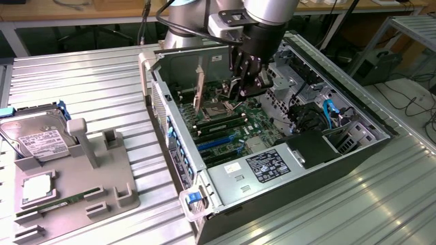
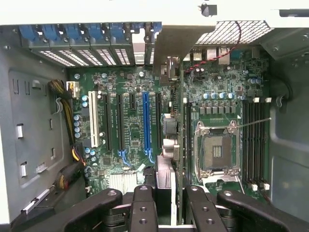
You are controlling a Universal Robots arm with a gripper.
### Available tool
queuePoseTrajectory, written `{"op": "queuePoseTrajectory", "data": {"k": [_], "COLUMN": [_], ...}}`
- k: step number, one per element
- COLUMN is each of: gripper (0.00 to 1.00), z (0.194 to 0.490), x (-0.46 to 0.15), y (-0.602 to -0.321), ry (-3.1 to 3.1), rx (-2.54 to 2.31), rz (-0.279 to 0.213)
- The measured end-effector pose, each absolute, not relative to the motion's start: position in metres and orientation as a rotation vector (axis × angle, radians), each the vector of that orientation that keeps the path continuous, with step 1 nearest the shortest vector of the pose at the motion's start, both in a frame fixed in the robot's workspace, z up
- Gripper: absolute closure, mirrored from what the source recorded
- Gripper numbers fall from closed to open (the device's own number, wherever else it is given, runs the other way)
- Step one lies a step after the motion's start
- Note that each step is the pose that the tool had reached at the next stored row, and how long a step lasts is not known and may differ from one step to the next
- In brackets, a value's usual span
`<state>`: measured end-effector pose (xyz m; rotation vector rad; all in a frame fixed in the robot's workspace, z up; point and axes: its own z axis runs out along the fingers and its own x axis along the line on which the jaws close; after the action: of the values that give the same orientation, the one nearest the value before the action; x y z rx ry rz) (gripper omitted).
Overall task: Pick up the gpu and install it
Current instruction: 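Insert the gpu into the slot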
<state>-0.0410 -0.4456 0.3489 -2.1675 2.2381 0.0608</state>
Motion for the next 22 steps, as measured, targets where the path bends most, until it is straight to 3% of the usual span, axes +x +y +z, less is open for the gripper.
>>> {"op": "queuePoseTrajectory", "data": {"k": [22], "gripper": [0.72], "z": [0.324], "x": [-0.041], "y": [-0.448], "ry": [2.23], "rx": [-2.197], "rz": [0.077]}}
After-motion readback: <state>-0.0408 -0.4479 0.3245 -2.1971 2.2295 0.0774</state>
